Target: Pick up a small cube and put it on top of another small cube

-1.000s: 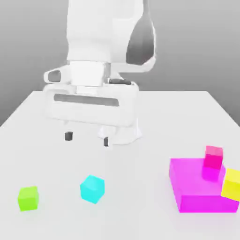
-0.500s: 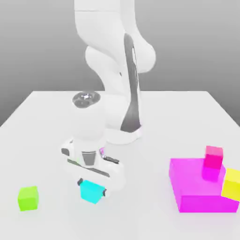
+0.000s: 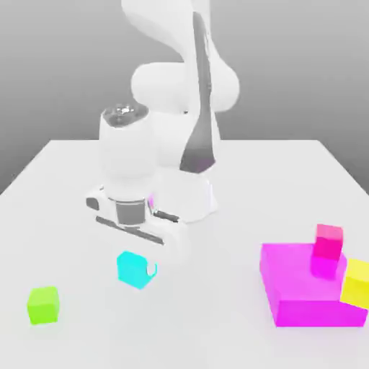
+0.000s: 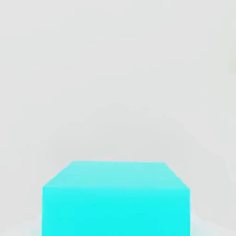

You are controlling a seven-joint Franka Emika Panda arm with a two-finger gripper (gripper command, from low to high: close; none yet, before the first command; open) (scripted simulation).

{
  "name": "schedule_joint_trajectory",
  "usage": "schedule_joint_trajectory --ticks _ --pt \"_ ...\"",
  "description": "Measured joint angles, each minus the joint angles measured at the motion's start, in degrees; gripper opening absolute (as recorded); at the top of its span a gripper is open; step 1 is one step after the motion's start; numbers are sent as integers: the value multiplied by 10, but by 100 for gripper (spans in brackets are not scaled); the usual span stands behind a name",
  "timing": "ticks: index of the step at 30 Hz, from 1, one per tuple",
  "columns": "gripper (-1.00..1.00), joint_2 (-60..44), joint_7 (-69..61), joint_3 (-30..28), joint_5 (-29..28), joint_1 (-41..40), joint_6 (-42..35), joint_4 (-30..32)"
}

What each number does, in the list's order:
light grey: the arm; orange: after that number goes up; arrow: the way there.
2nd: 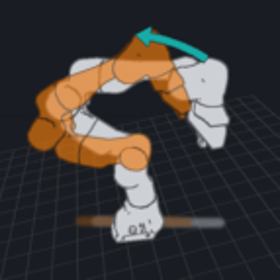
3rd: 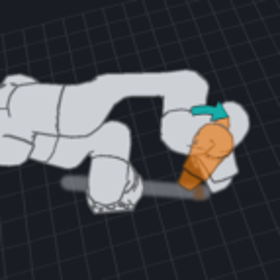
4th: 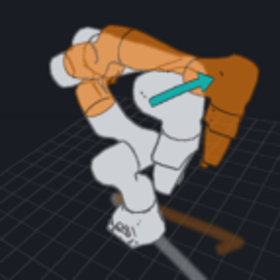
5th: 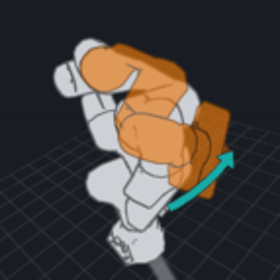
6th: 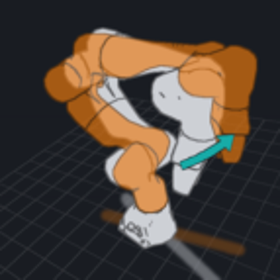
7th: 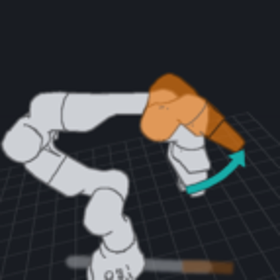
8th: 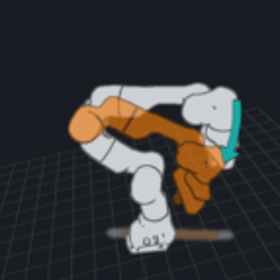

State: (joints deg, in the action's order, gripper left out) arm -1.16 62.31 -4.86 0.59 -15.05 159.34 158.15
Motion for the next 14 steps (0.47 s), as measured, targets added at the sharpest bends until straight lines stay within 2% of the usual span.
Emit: schedule_joint_trajectory --ticks 5,10,11,14 --pt "-100 -25 37 -43 8 -90 -78 -103" --pt "-100 -113 22 -34 41 -105 -19 -130" --pt "100 -129 19 -28 45 -110 -4 -131" --pt "100 -129 19 -28 45 -110 -4 -131"
